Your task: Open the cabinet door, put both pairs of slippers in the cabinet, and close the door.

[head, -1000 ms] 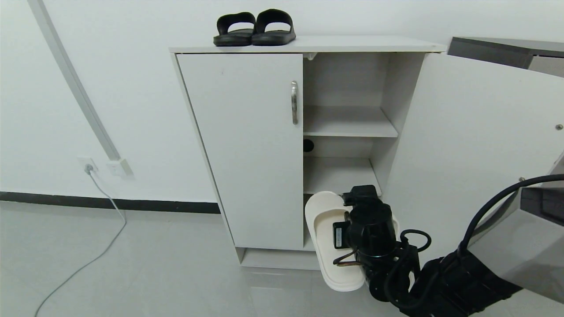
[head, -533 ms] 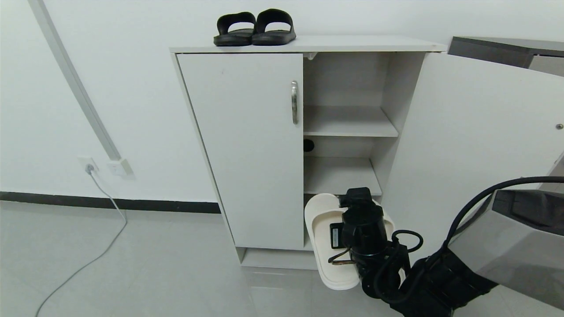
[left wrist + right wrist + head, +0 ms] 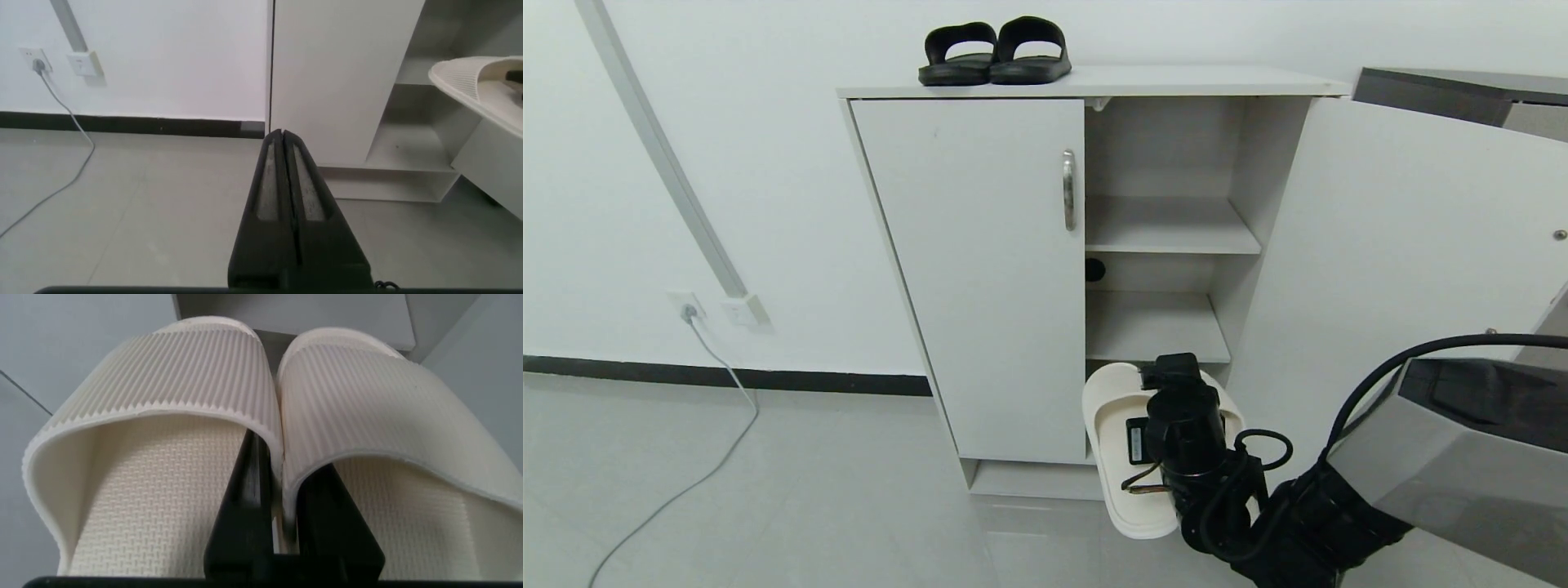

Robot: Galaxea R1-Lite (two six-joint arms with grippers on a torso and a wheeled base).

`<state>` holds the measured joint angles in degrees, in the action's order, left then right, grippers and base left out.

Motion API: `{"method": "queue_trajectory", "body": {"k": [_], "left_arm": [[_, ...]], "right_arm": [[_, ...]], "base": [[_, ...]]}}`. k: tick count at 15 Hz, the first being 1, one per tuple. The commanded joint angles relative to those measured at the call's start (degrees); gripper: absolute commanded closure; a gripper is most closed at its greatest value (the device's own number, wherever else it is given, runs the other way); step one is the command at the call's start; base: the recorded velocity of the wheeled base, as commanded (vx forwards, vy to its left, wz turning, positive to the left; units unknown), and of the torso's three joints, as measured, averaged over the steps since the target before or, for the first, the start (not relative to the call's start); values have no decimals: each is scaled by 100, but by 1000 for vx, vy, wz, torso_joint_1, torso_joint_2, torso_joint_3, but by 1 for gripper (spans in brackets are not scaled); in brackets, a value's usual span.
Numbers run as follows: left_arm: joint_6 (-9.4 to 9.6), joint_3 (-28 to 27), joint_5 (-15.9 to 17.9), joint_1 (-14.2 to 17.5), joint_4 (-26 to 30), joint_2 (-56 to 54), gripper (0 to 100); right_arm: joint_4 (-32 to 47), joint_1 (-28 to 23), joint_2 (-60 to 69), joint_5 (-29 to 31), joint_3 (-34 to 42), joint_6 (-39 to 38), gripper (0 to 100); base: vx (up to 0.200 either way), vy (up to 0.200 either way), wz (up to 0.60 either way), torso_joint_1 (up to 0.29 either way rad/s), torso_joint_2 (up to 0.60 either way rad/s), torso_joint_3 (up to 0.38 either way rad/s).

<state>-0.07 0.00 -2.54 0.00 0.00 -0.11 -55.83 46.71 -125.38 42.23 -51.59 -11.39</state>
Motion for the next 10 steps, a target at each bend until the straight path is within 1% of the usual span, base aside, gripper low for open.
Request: {"method": "queue_trajectory", "body": {"k": [1,3,7,10], "left_arm": [[-1,0,-1,0,0,11,100],[-1,0,-1,9,0,11,100],[-1,0,-1,0,0,11,100],[-1,0,-1,0,0,11,100]], "right_arm": [[-7,-22,-30,-4,-44,-4,100],[-7,-22,-30,5,-193,14,100],[-15,31,119,22,-369,58,100],[-288,4,163,400,-527,312,100]], "base": [[0,0,0,0,0,0],[0,0,0,5,0,-98],[0,0,0,2,4,-182],[0,0,0,4,2,-194]]}}
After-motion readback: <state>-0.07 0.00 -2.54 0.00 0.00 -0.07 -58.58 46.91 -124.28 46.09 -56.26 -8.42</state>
